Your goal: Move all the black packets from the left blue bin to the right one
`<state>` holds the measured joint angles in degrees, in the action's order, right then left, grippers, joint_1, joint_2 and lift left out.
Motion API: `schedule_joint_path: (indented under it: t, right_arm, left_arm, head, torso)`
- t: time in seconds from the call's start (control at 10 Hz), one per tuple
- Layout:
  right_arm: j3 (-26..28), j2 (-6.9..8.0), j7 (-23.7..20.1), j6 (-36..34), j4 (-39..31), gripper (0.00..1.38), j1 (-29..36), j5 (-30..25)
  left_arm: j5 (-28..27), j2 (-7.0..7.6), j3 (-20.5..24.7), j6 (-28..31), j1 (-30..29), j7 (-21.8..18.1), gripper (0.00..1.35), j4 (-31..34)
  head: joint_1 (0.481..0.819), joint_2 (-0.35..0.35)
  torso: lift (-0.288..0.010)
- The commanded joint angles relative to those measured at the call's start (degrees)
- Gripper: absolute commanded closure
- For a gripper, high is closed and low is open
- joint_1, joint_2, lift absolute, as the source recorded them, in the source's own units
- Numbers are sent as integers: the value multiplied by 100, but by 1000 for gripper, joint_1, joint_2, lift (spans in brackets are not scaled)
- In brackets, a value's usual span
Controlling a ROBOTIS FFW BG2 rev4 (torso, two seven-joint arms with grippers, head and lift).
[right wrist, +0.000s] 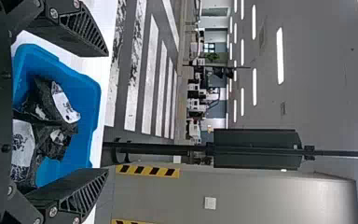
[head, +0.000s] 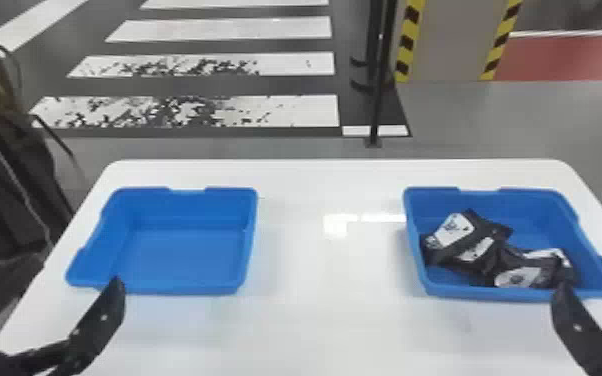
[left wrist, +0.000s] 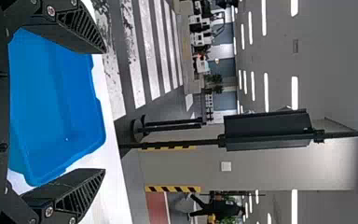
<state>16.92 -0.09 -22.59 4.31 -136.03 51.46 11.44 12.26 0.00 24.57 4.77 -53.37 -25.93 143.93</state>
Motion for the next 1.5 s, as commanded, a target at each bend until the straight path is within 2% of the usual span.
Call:
schedule_joint_path:
  t: [0.0, 1.4]
  right_arm:
    - [-12, 14, -8, 5, 11, 145, -14, 33]
    - [-104, 14, 0, 19, 124, 148, -42, 330]
  left_arm:
    - [20, -15, -35, 71, 21, 0, 137, 0]
    - [65, -15, -103, 366, 49, 9, 137, 0]
  head:
    - [695, 51]
    - [695, 43]
  torso:
    - [-140]
    - [-140]
